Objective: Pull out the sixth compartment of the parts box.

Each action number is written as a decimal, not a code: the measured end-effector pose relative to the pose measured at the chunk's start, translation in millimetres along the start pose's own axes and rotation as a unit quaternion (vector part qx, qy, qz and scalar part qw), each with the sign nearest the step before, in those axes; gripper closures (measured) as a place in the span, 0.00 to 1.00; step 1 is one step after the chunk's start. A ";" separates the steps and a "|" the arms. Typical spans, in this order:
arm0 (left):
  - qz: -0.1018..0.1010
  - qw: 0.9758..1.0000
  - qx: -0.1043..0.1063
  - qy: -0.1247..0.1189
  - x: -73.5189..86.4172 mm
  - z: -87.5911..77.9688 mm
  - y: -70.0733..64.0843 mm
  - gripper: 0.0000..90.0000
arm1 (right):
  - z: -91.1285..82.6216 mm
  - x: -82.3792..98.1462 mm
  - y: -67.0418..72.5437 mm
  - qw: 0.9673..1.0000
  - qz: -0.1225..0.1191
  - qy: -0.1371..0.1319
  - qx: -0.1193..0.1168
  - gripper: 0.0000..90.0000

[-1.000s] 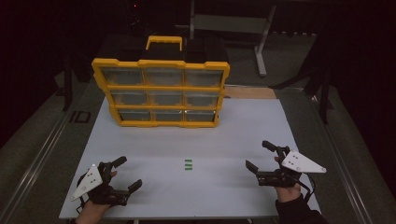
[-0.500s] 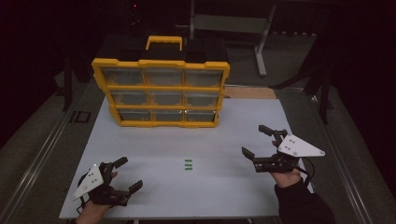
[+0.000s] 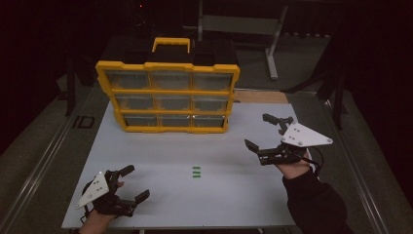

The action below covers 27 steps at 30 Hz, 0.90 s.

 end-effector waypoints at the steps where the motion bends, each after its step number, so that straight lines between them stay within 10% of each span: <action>1: 0.000 1.000 0.000 0.000 -0.1 -0.2 0.0 0.01 | 1.8 -2.3 -0.3 1.000 -0.006 0.001 0.001 0.11; 27: 0.012 1.000 0.005 0.002 -1.4 -1.2 -3.4 0.01 | 78.8 -22.1 -0.6 0.996 -0.063 0.012 -0.060 0.11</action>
Point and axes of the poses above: each handheld gripper's, and its own axes: z roughly forward along the jaws, x roughly out of its underside, y roughly to its left, the point moved 4 cm from there along z, roughly forward along the jaws, and after that the axes turned 2 degrees about z, right-handed, at the moved point
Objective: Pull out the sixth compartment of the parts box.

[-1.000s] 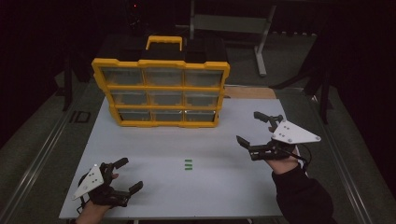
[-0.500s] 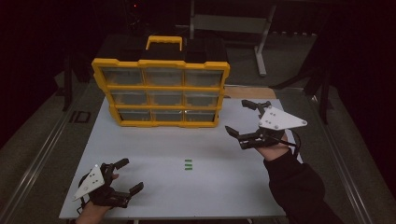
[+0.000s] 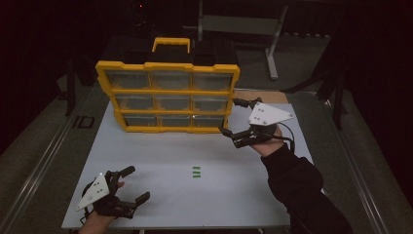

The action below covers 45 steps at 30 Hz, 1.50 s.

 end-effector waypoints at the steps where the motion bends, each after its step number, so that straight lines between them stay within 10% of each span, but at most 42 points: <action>1: -0.001 1.000 0.000 0.000 0.0 -0.1 0.0 0.01 | 3.3 -0.1 -0.5 1.000 -0.001 0.002 -0.005 0.11; 22: -0.001 1.000 0.000 -0.003 -0.2 -2.1 0.0 0.01 | 64.8 4.2 -10.2 0.996 -0.067 0.057 -0.026 0.15; 45: -0.008 1.000 -0.001 -0.003 0.6 -4.5 0.8 0.01 | 91.8 13.2 -29.1 0.985 -0.139 0.099 -0.030 0.41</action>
Point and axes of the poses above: each handheld gripper's, and its own axes: z roughly forward along the jaws, x roughly out of its underside, y roughly to its left, the point moved 4 cm from there along z, roughly forward along the jaws, and after that the axes turned 2 degrees about z, right-handed, at the moved point
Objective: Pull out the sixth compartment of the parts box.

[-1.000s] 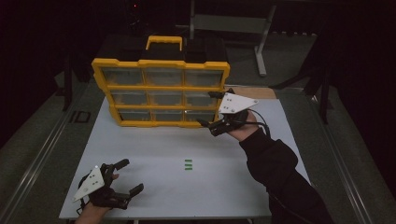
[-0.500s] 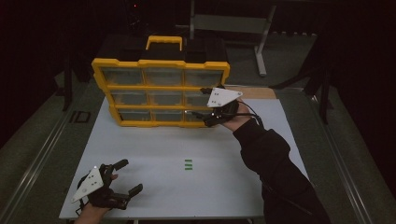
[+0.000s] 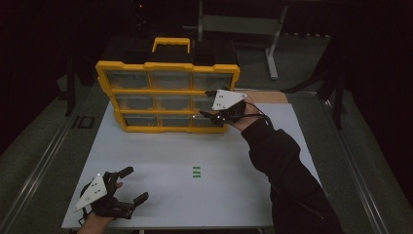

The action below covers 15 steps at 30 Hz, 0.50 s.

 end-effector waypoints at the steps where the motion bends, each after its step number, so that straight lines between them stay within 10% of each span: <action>1: -0.001 1.000 0.000 0.000 0.0 -0.1 -0.1 0.01 | 0.5 0.4 -0.4 1.000 -0.008 -0.001 0.004 0.43; 15: -0.002 1.000 0.003 0.001 0.1 -0.2 -0.4 0.01 | 9.7 3.9 -5.3 0.997 -0.074 0.017 0.005 0.58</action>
Point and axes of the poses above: each handheld gripper's, and its own axes: z roughly forward along the jaws, x roughly out of its underside, y roughly to its left, the point moved 4 cm from there along z, roughly forward along the jaws, and after that the axes turned 2 degrees about z, right-handed, at the moved point
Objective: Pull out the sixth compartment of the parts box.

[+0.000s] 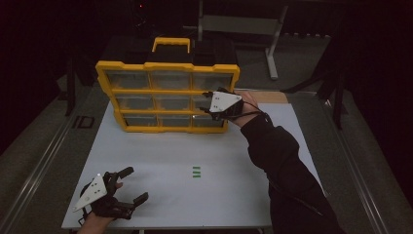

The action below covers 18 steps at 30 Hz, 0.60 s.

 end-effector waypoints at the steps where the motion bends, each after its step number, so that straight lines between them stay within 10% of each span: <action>1: 0.000 1.000 0.000 0.000 0.0 0.0 -0.1 0.01 | 0.2 0.4 -0.7 1.000 -0.005 0.003 0.000 0.59; 18: -0.002 1.000 0.001 0.000 0.2 0.1 -0.1 0.01 | 3.4 2.5 -0.4 0.996 -0.071 0.043 0.011 0.68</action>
Point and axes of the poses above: each handheld gripper's, and its own axes: z roughly forward along the jaws, x roughly out of its underside, y roughly to its left, the point moved 4 cm from there along z, roughly forward along the jaws, and after that the axes turned 2 degrees about z, right-handed, at the moved point
